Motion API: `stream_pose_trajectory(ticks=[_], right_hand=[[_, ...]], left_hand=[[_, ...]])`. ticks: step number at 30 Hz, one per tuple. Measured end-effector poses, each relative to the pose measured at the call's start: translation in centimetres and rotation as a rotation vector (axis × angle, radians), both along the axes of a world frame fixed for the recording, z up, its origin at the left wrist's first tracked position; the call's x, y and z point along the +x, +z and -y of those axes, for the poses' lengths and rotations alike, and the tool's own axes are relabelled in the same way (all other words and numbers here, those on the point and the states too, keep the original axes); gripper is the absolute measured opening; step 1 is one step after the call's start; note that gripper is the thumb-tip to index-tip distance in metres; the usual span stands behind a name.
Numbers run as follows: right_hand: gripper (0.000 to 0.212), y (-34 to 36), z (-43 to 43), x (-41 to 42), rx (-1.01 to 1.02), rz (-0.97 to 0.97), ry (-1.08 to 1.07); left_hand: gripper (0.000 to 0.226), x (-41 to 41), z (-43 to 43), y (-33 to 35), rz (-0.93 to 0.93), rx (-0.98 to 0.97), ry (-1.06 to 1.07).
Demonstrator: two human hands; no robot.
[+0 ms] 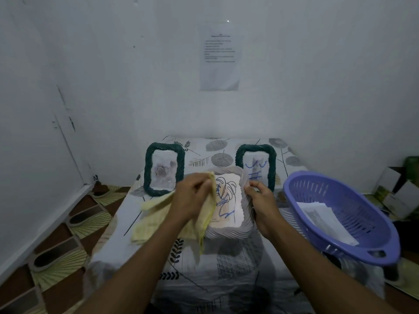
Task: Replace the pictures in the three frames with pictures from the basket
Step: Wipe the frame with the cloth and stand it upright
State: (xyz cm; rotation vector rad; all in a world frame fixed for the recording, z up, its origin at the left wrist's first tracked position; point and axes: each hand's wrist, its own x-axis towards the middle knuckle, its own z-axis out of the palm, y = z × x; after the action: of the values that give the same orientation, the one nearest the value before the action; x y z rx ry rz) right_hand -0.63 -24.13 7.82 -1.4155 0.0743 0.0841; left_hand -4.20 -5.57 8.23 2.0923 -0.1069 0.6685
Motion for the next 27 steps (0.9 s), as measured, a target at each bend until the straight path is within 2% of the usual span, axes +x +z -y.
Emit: stream_pose_trajectory(ticks=[3, 8, 13, 18, 23, 27], right_hand=[[0.009, 0.1, 1.0, -0.1, 0.001, -0.006, -0.019], [0.015, 0.1, 2.3, -0.2, -0.033, 0.029, -0.033], [0.012, 0.6, 2.4, 0.4, -0.036, 0.094, -0.060], [0.012, -0.6, 1.3, 0.0, 0.016, 0.053, -0.023], [0.013, 0.3, 2.0, 1.3, 0.062, 0.036, -0.149], [0.013, -0.2, 1.6, 0.5, 0.061, 0.031, -0.100]], left_hand=[[0.029, 0.8, 1.2, -2.8, 0.116, 0.348, -0.103], [0.057, 0.8, 2.4, -3.5, 0.001, 0.640, -0.185], [0.060, -1.3, 3.9, -3.7, -0.081, 0.869, -0.178], [0.060, -0.6, 2.7, -2.7, -0.149, 0.888, -0.050], [0.056, -3.1, 3.3, -3.4, -0.064, 0.976, -0.223], [0.058, -1.9, 2.3, -2.4, -0.113, 0.966, -0.074]])
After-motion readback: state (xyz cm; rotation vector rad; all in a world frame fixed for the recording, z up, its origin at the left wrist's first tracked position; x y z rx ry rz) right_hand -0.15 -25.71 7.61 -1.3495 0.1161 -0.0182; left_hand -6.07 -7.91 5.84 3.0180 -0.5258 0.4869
